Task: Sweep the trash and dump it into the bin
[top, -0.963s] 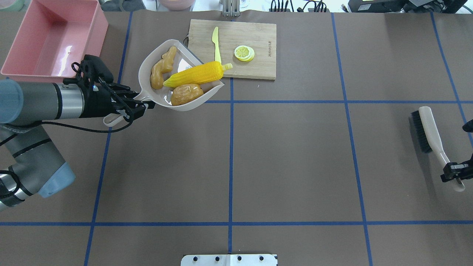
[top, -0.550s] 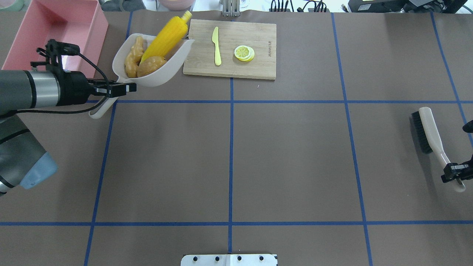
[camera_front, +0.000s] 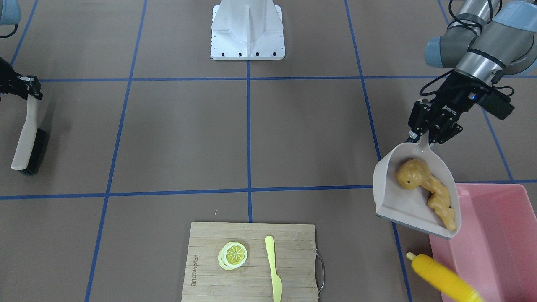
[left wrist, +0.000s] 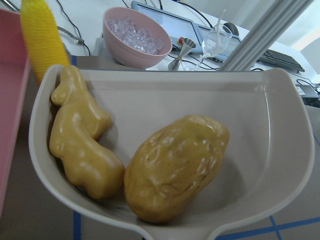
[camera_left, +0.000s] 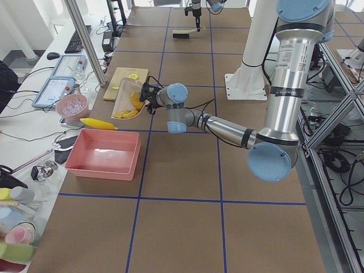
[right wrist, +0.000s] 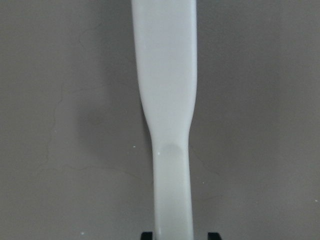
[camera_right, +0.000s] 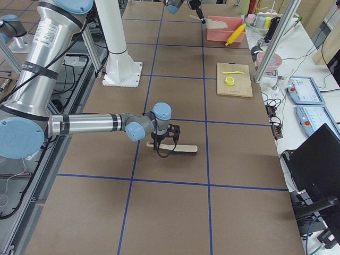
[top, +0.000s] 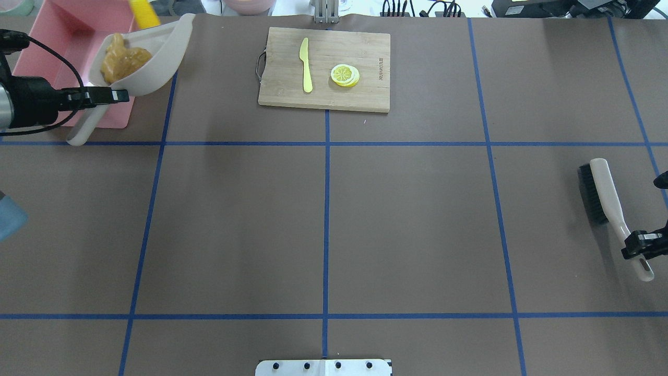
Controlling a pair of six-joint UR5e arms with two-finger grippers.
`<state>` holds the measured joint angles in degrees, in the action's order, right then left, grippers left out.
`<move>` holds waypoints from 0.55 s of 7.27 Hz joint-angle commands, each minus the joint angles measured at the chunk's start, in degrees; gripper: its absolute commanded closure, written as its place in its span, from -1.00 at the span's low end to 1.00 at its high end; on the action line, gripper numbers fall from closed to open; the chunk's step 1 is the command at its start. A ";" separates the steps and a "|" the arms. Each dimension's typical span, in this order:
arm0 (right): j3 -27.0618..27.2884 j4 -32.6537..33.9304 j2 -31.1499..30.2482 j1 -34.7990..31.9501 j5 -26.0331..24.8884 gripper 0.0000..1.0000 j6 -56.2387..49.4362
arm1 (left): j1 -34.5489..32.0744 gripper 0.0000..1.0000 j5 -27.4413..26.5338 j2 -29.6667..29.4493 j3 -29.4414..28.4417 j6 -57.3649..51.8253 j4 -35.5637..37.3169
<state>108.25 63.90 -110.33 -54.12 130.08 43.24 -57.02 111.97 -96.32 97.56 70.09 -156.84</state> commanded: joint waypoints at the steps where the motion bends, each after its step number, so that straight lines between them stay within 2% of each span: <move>1: 0.03 0.00 -0.06 -0.55 0.96 -0.41 -0.08 | -3.79 1.00 1.76 1.30 0.00 4.61 -0.13; 2: 0.03 -0.09 -0.06 -1.25 1.14 -0.95 -0.17 | -3.71 1.00 1.84 1.31 -0.08 4.53 -0.13; 3: 0.03 -0.09 0.03 -2.56 1.75 -0.98 -1.30 | -3.80 1.00 2.02 1.39 0.09 5.05 -0.31; 4: 0.38 0.09 0.03 -3.70 2.19 -0.98 -2.01 | -3.71 1.00 2.19 1.57 0.09 12.27 -0.57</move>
<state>108.37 63.85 -110.34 -56.37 131.66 42.18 -60.70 113.94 -94.95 97.59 76.73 -157.15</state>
